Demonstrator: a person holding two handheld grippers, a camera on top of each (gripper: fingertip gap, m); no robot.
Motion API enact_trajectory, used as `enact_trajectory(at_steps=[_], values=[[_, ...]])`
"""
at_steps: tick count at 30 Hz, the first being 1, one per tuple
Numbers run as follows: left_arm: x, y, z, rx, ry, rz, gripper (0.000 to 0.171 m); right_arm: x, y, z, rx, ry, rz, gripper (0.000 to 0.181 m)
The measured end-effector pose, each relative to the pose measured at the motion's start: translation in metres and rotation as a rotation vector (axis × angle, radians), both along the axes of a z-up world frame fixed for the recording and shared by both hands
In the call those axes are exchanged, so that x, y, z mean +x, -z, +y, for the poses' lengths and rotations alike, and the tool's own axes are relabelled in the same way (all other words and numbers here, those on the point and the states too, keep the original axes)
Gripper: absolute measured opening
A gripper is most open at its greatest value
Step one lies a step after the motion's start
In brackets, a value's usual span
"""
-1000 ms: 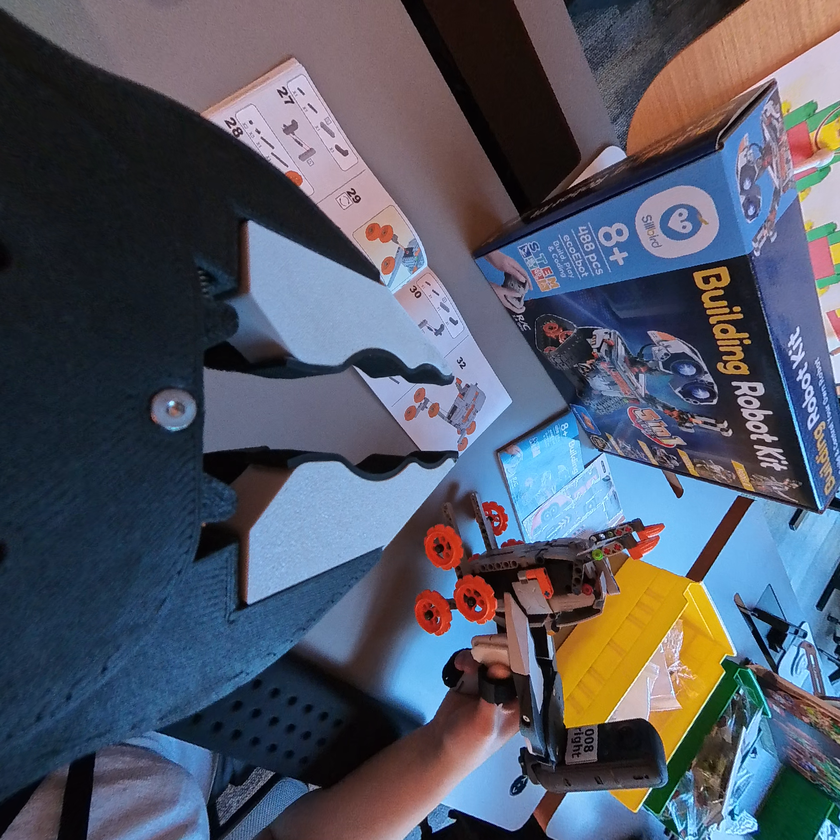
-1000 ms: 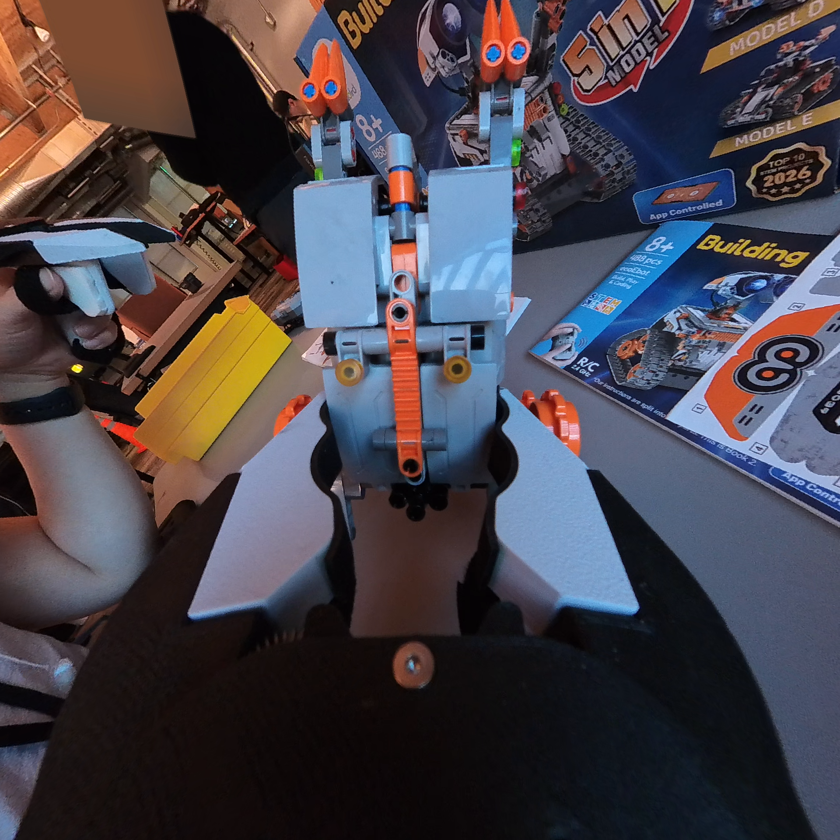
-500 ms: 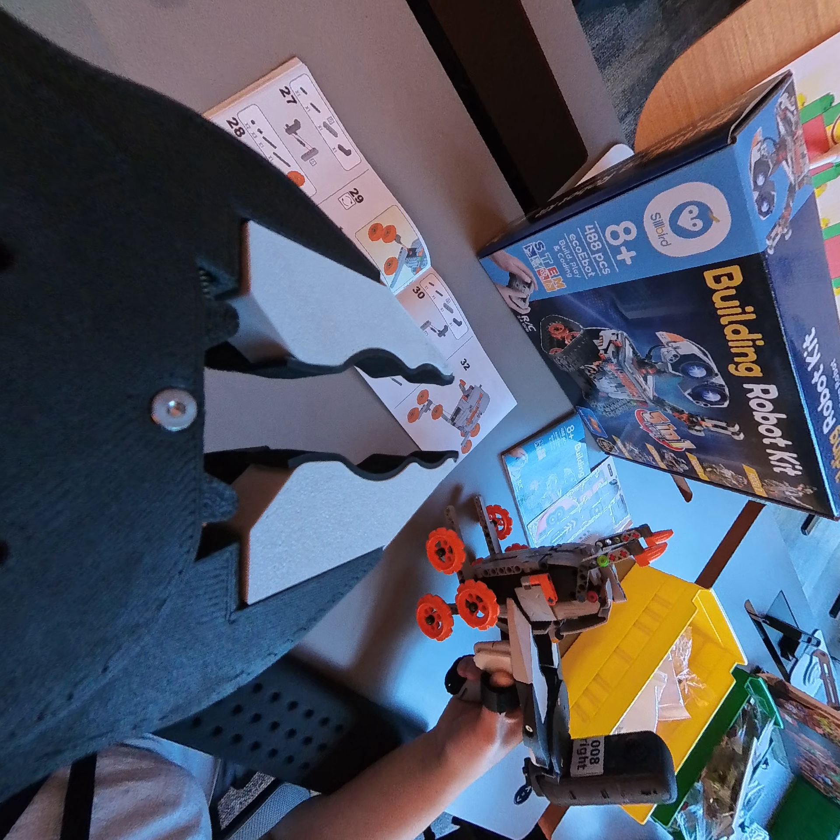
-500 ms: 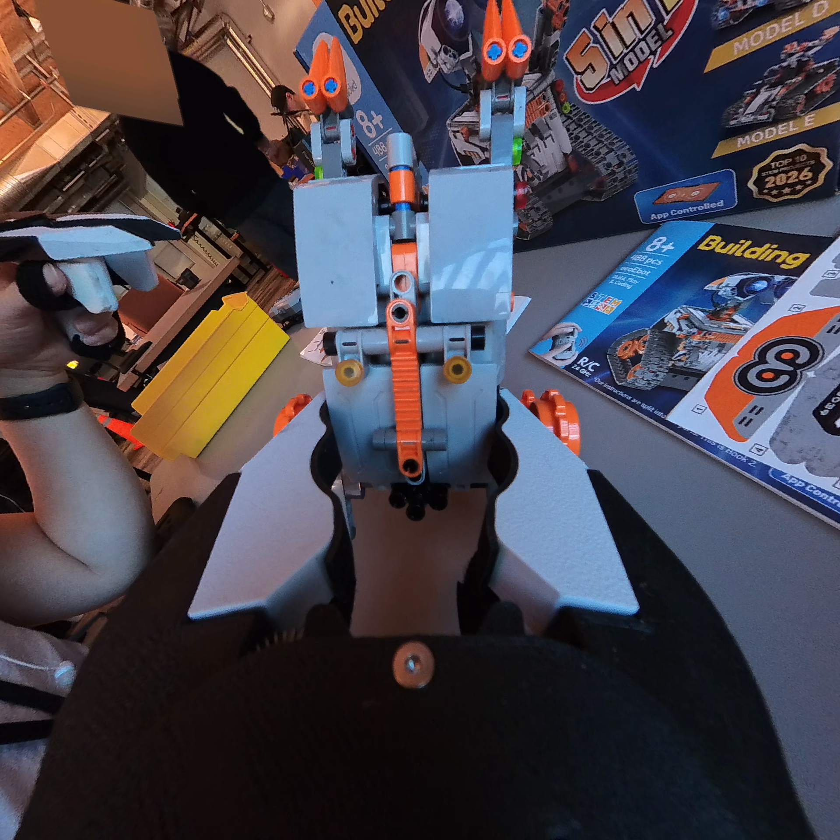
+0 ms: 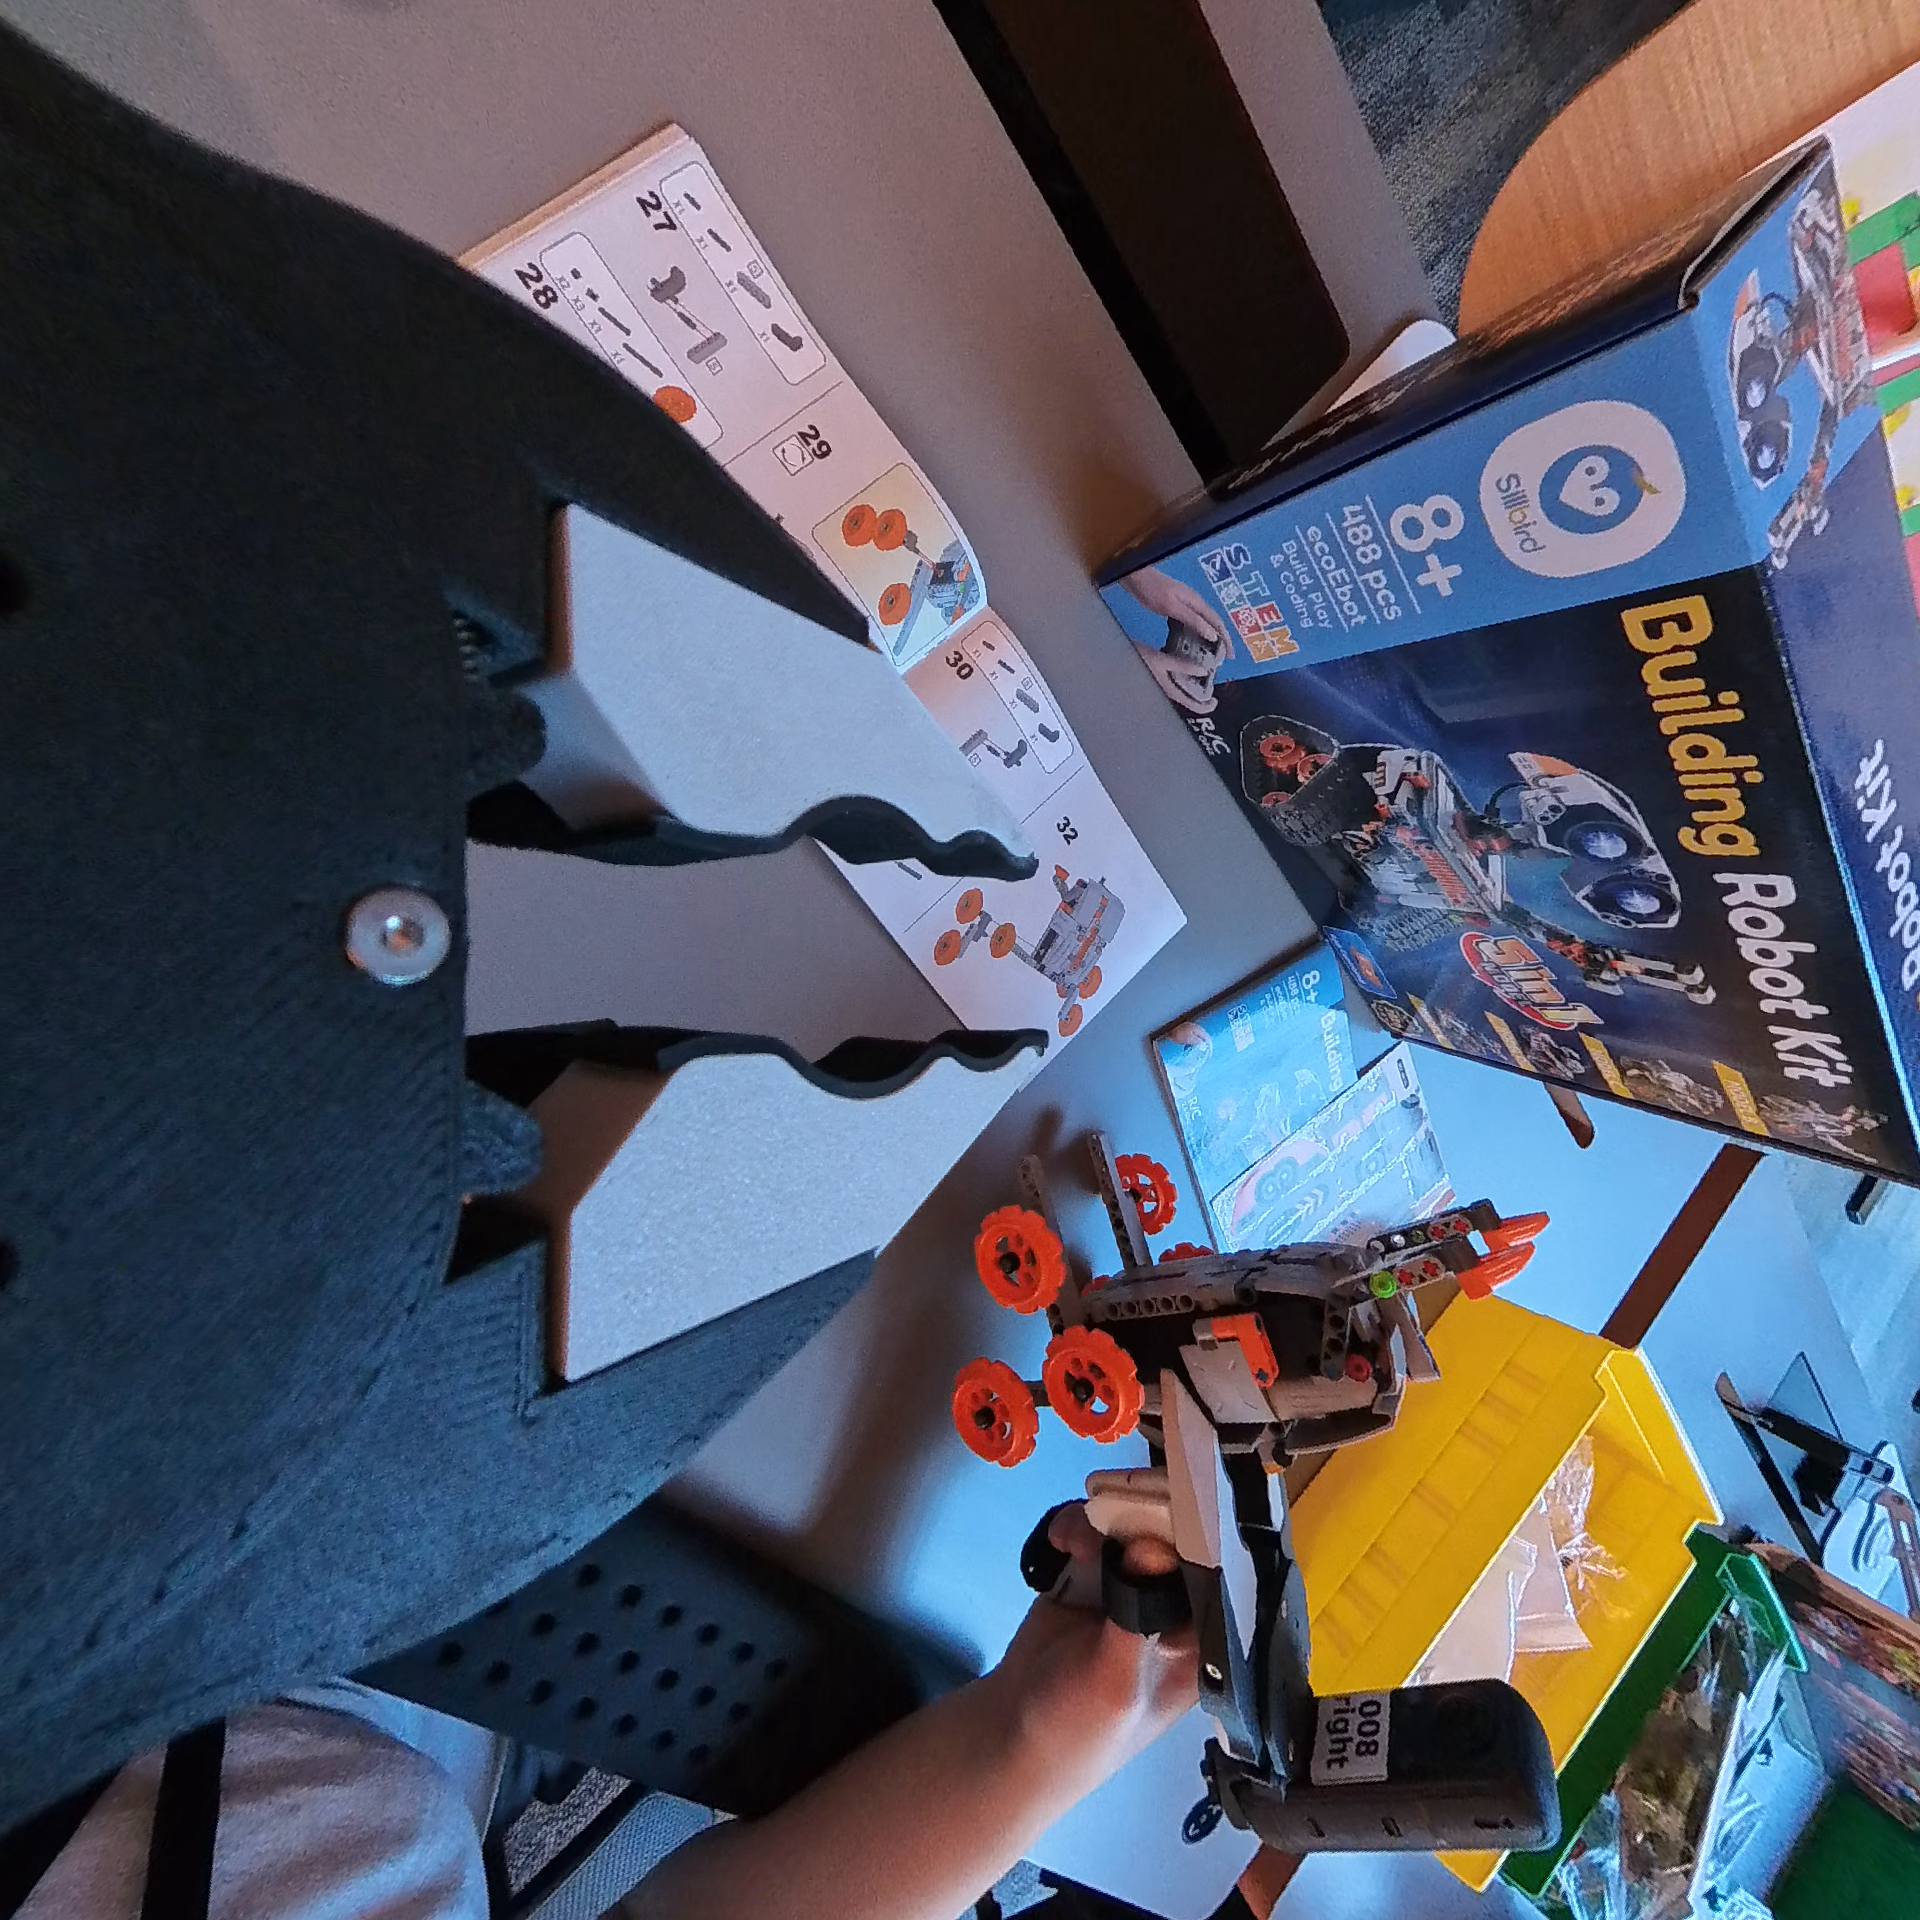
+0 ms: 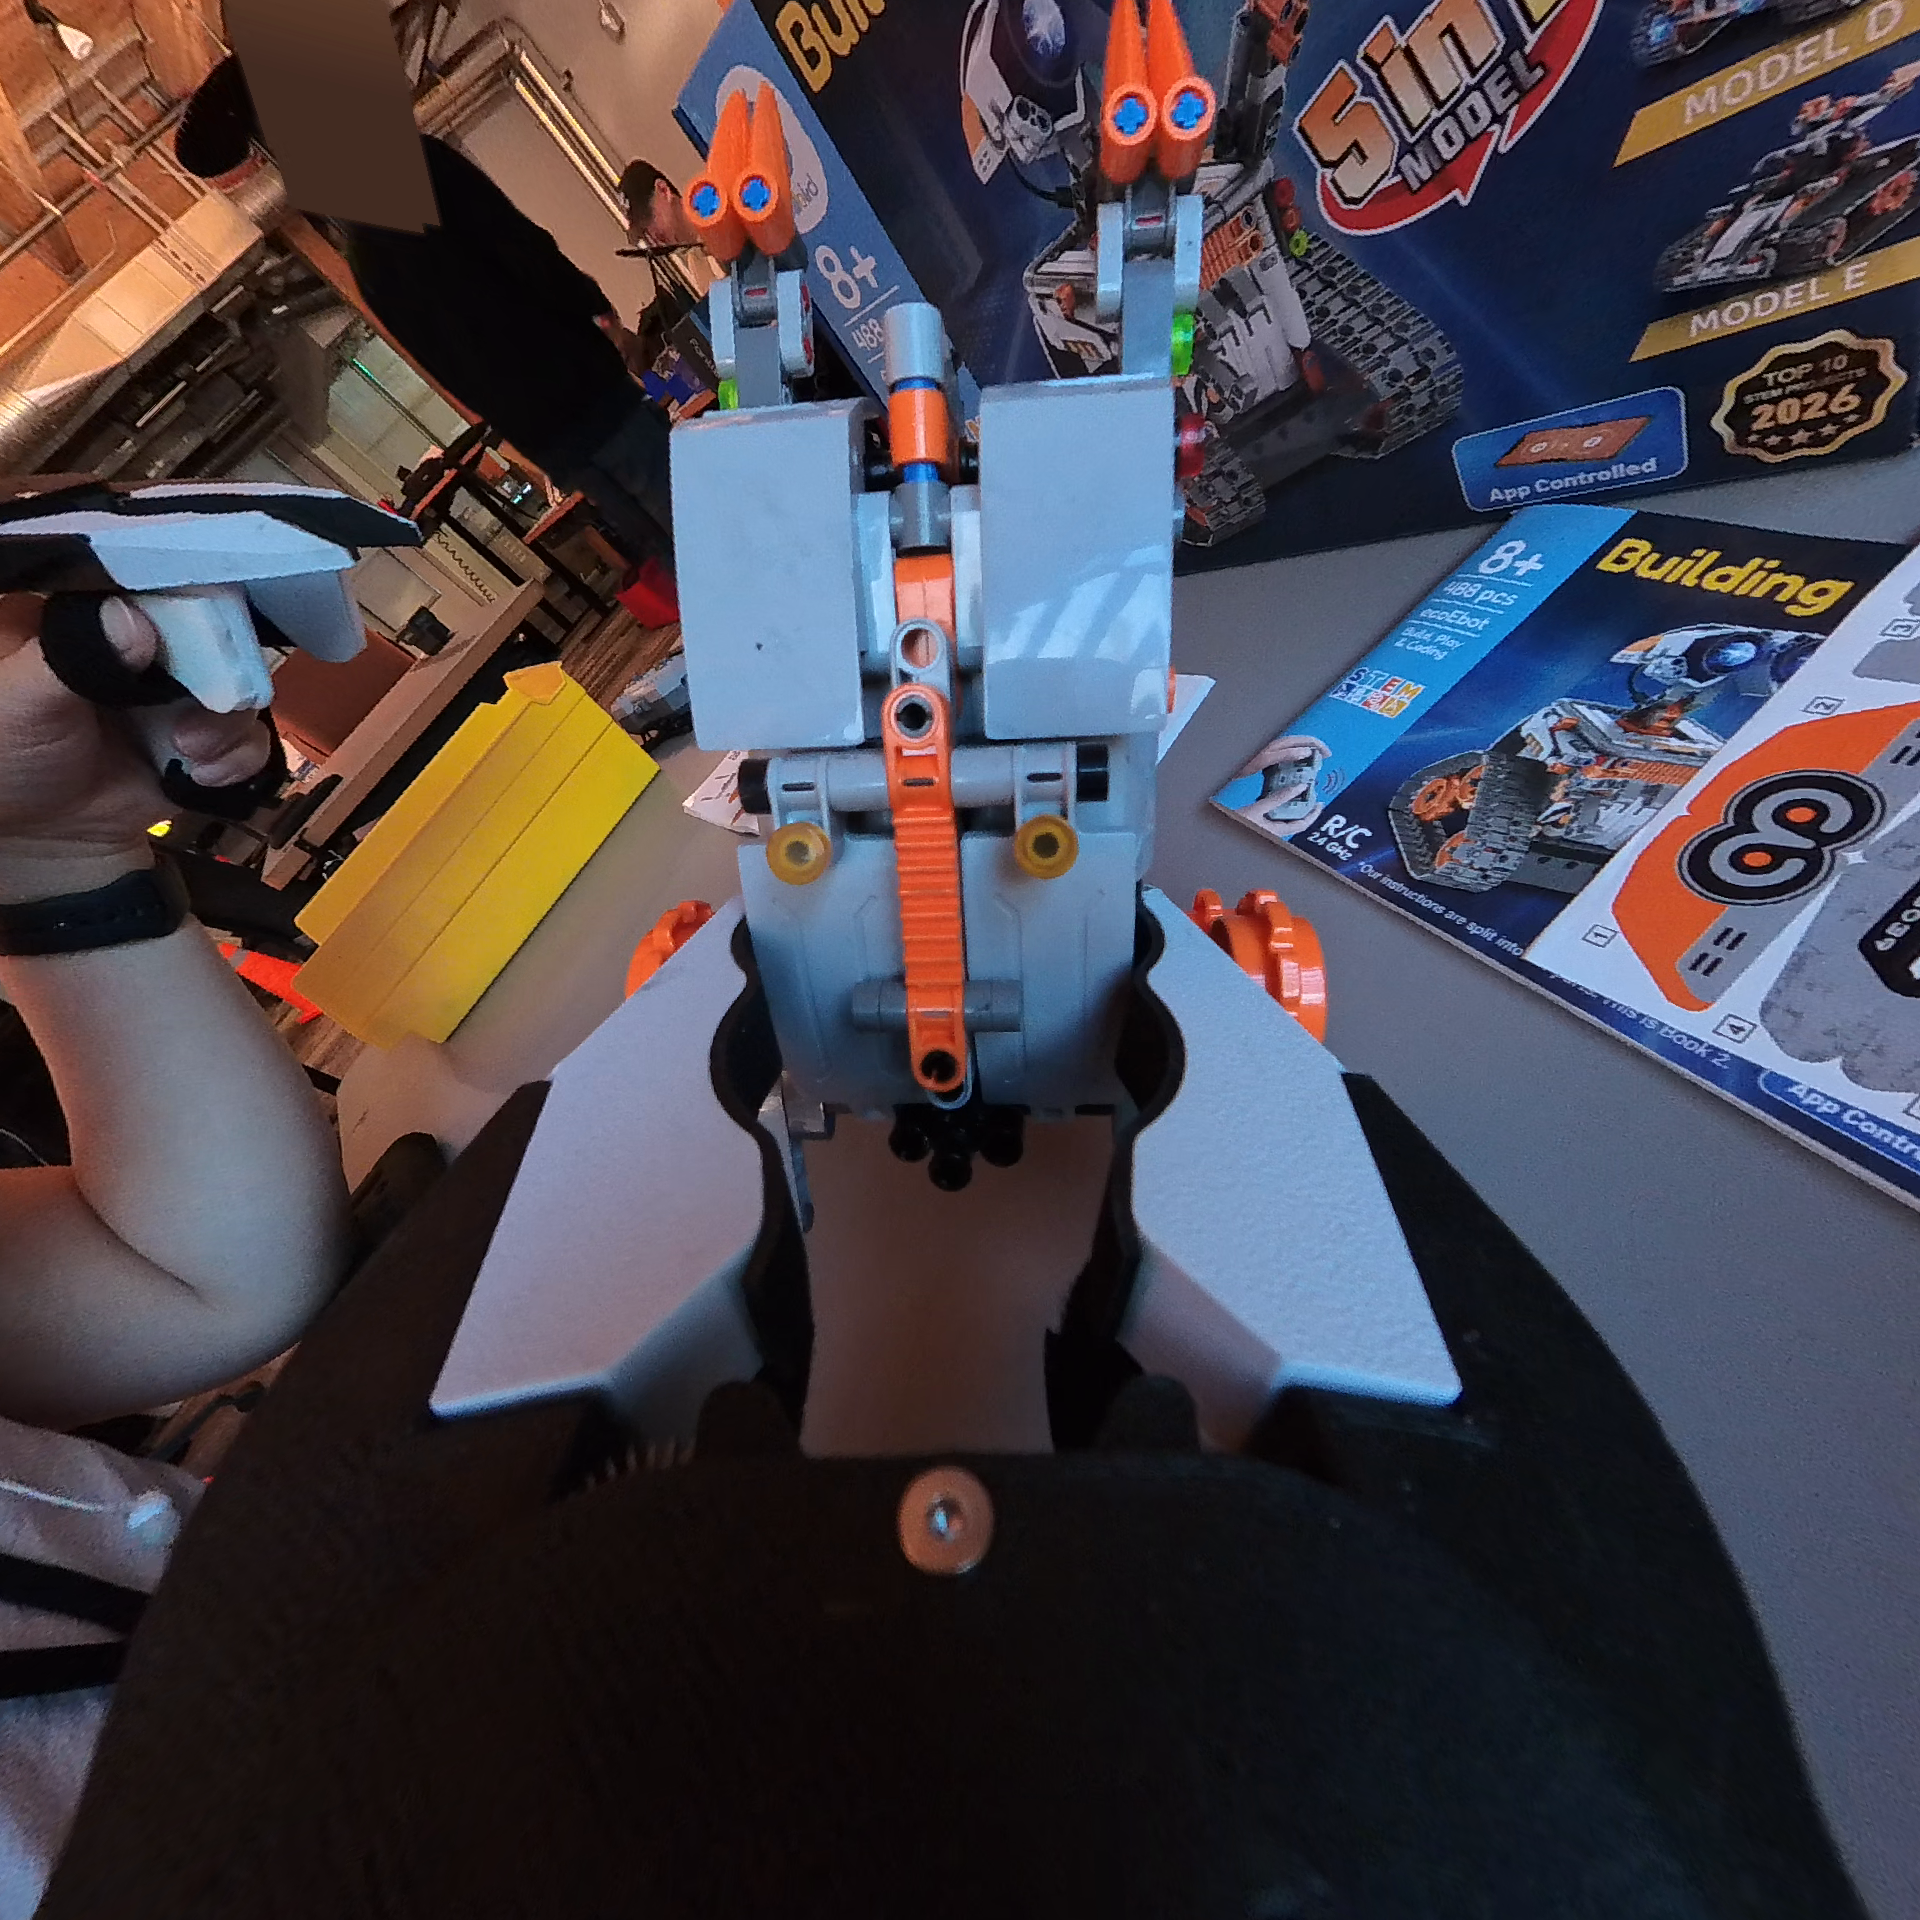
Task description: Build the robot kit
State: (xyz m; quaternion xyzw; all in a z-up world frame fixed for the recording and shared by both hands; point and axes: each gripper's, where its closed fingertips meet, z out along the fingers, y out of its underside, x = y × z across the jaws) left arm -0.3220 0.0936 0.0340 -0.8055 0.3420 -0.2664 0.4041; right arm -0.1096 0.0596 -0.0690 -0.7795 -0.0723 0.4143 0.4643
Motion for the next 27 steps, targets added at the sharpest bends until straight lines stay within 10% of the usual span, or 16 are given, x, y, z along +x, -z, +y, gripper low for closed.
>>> enact_trajectory(at_steps=[17, 22, 27], values=[[0.016, -0.027, -0.024, 0.154, 0.035, -0.073, 0.026, 0.018, 0.011, -0.007, 0.167, 0.124, -0.516, 0.065], [0.0, 0.048, -0.041, 0.095, -0.018, -0.179, 0.036, 0.023, 0.018, -0.017, 0.202, 0.184, -0.478, 0.066], [-0.029, 0.123, -0.04, 0.214, -0.001, 0.089, 0.062, 0.028, -0.017, -0.052, 0.398, 0.273, -0.311, 0.08]])
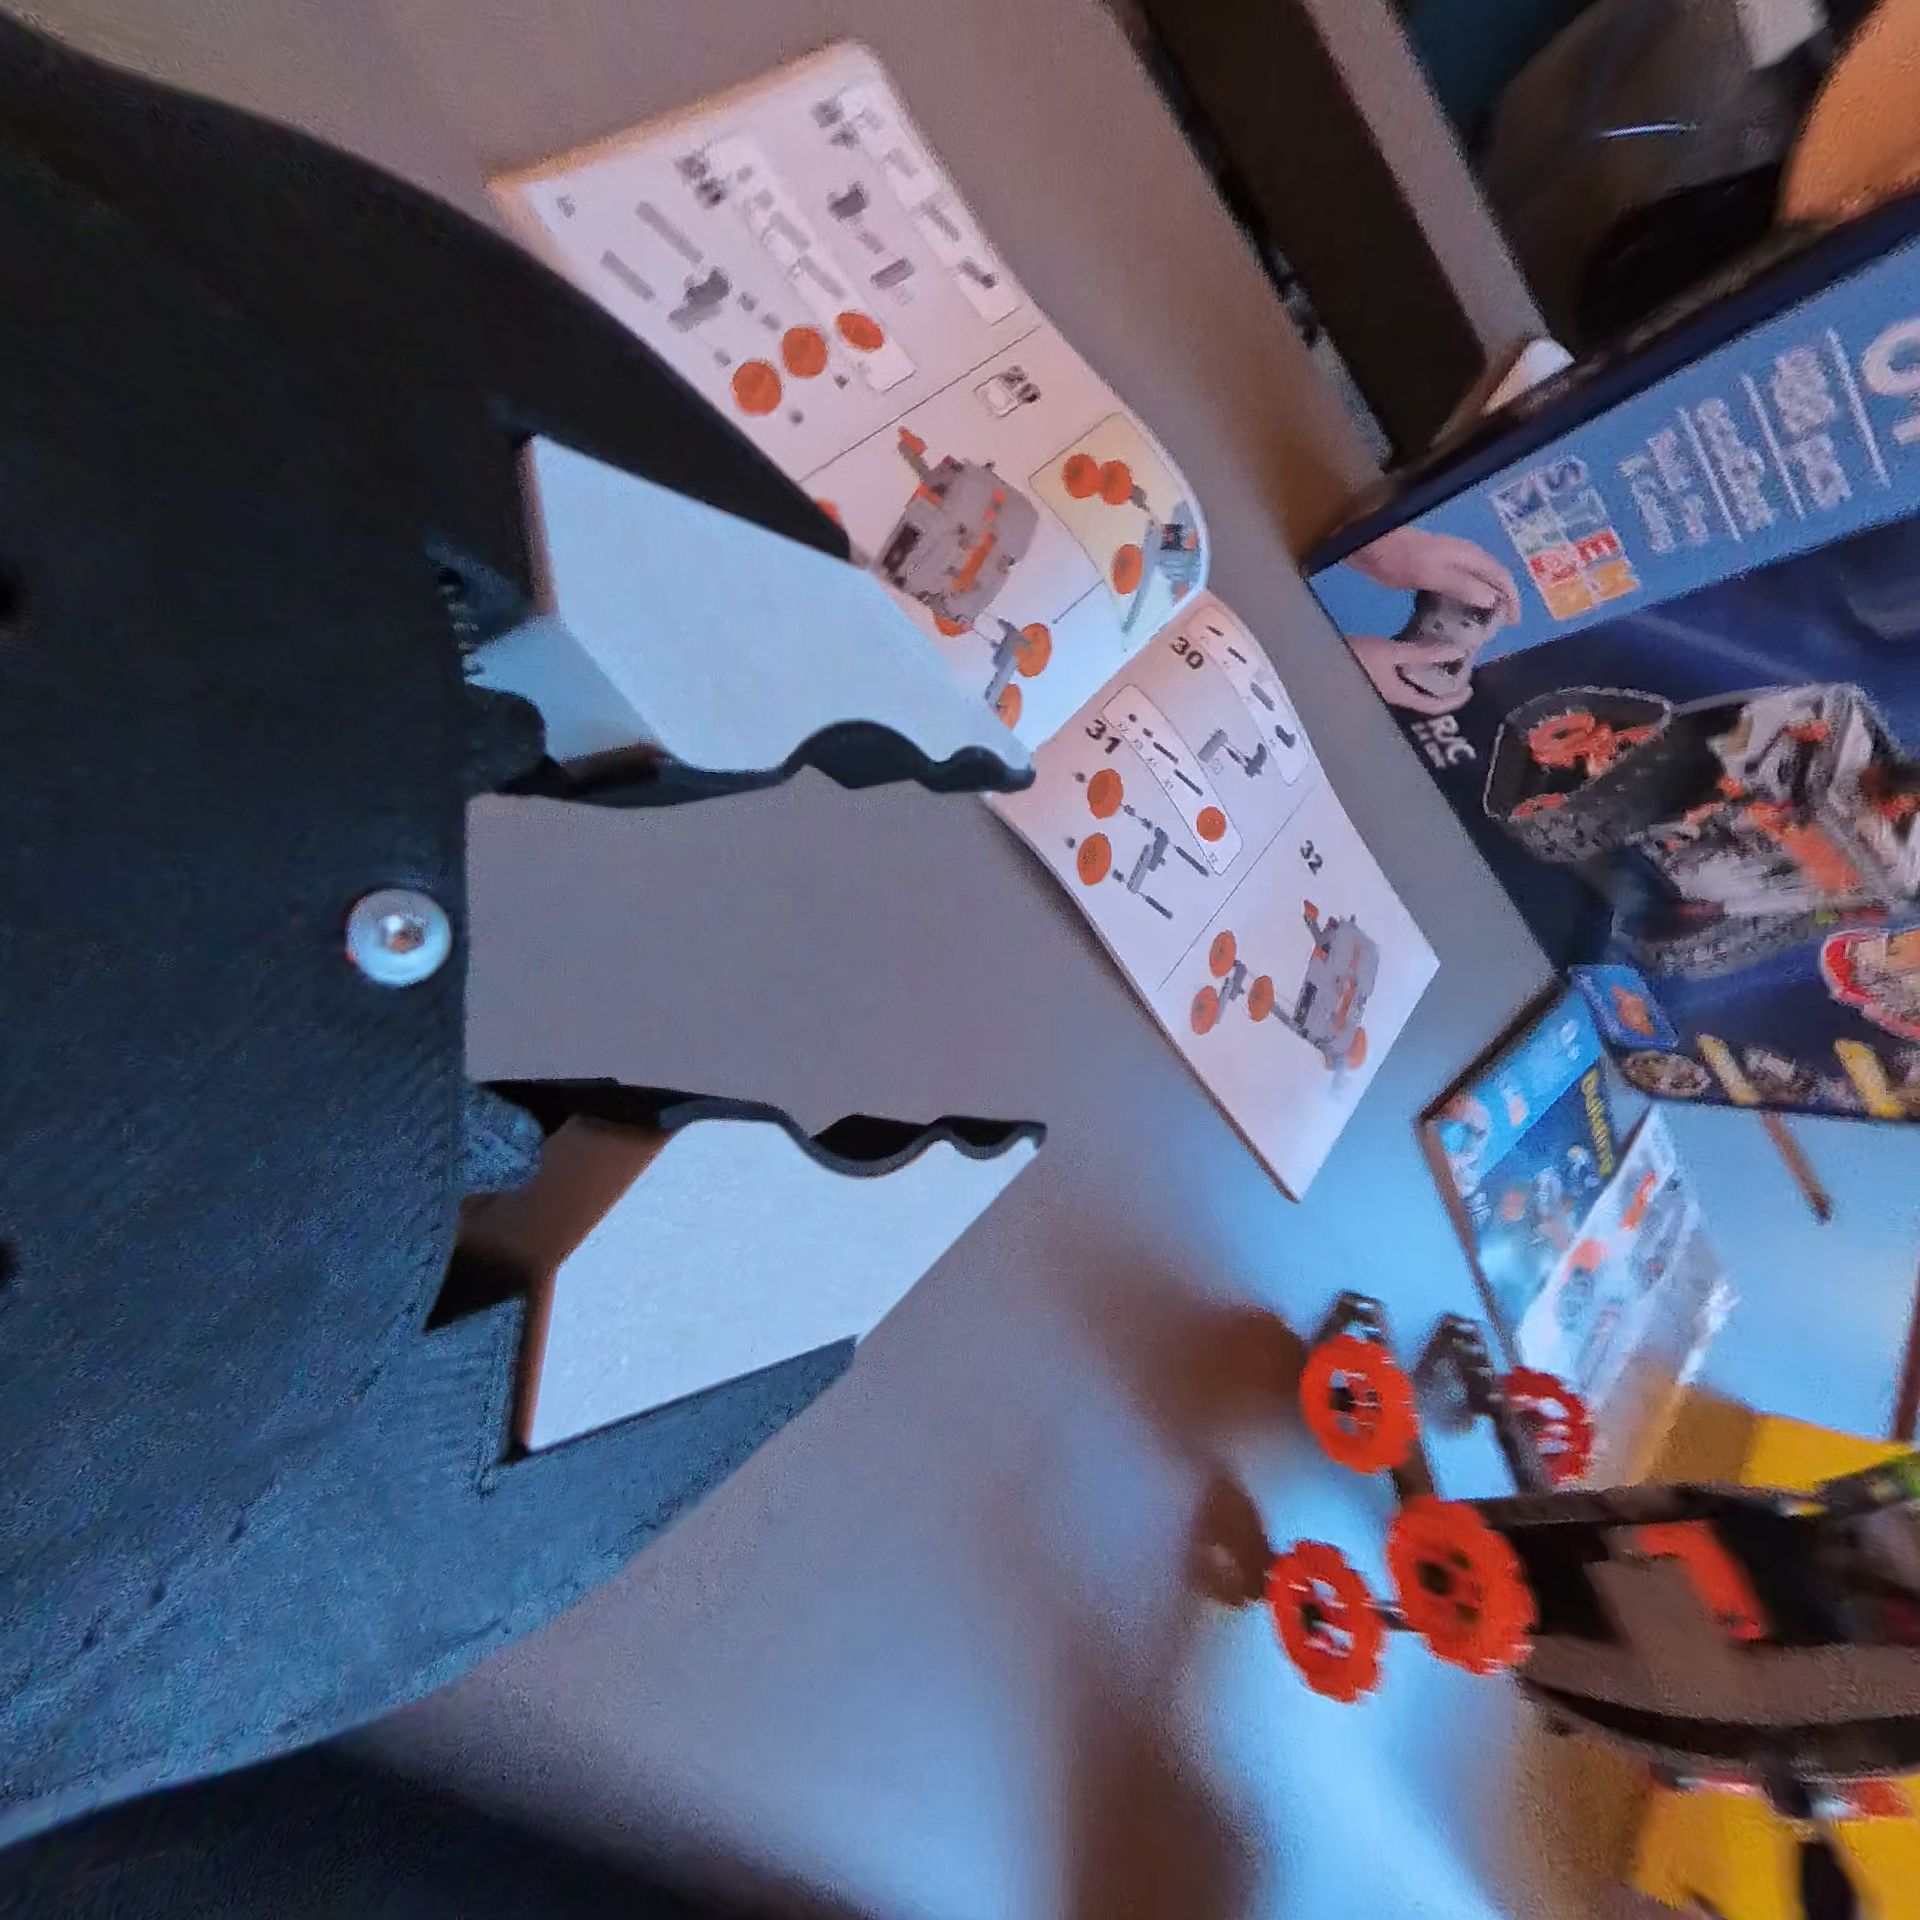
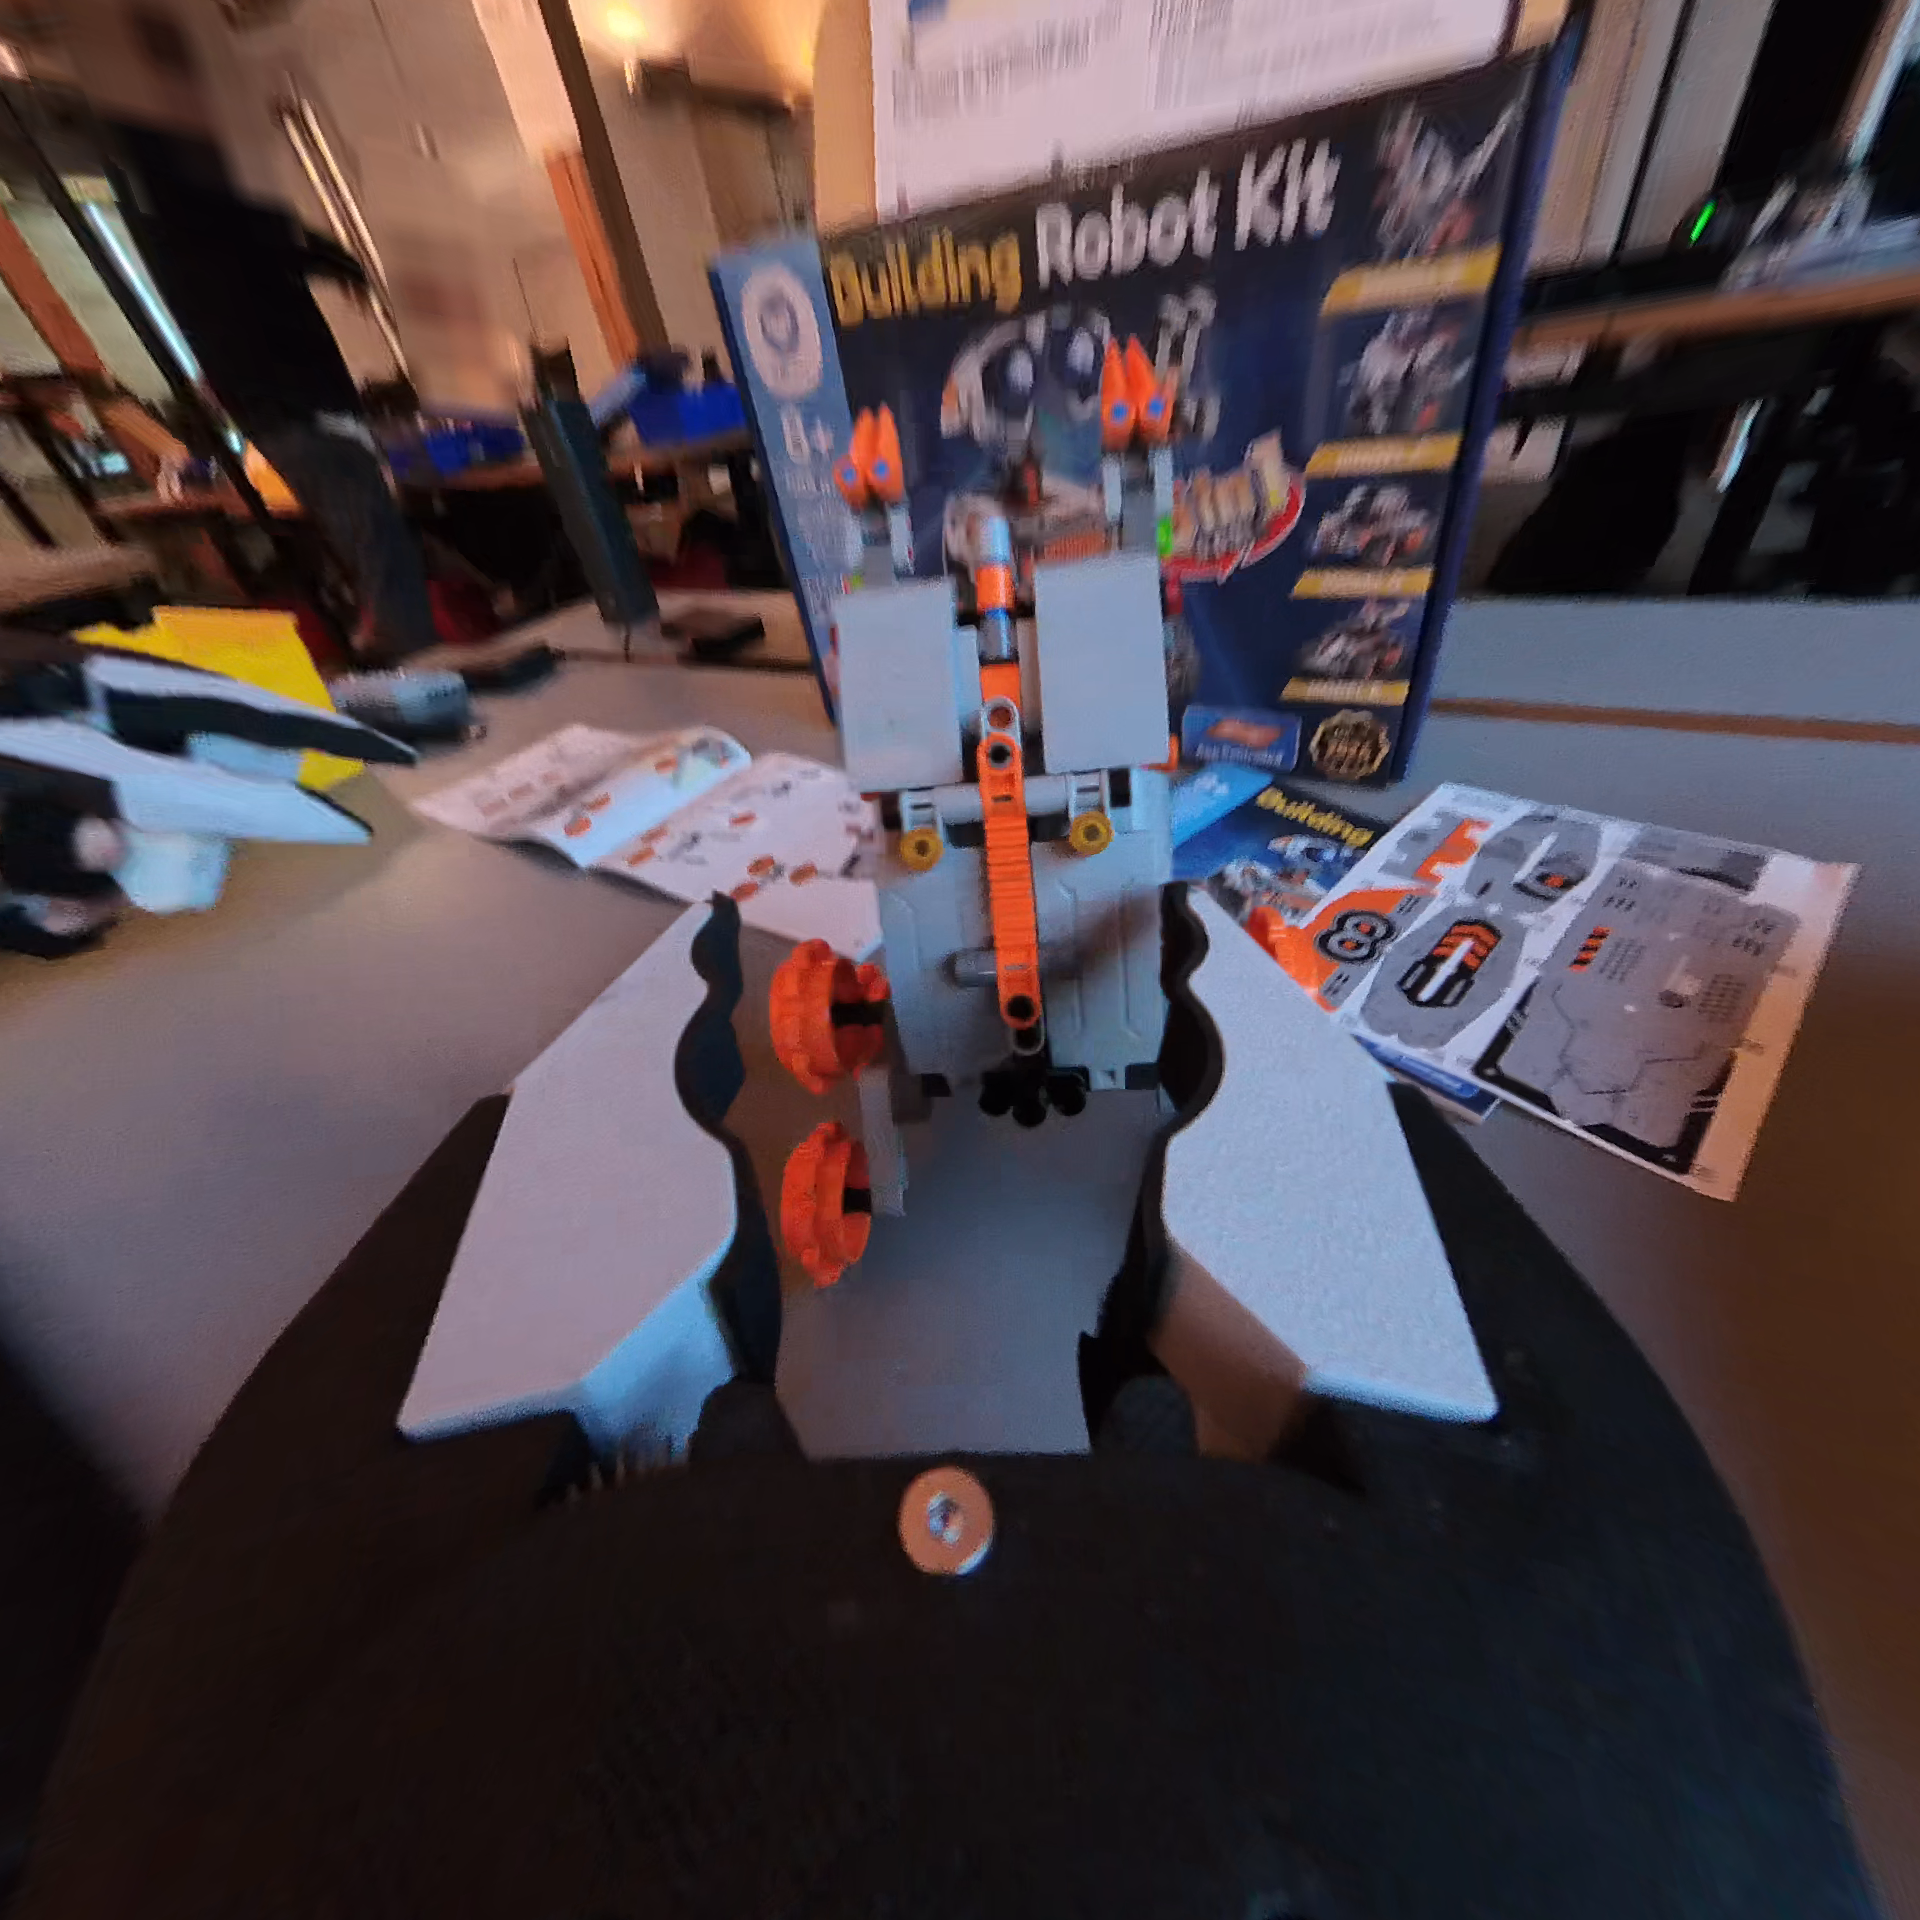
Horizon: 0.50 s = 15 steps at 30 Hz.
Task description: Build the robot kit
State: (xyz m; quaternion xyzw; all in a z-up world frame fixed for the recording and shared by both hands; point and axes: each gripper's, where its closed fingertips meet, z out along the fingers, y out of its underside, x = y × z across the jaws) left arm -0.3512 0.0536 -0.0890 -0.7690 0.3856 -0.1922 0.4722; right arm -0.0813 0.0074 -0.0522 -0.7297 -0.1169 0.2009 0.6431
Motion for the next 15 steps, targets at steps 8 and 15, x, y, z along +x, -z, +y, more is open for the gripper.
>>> enact_trajectory(at_steps=[8, 15], values=[[0.043, 0.018, 0.041, 0.087, 0.467, 0.338, 0.058, 0.022, -0.003, -0.035, 0.067, 0.055, 0.046, 0.071], [0.045, 0.056, 0.066, -0.07, 0.635, 0.495, 0.058, 0.035, -0.001, -0.029, 0.058, 0.13, 0.025, 0.063]])
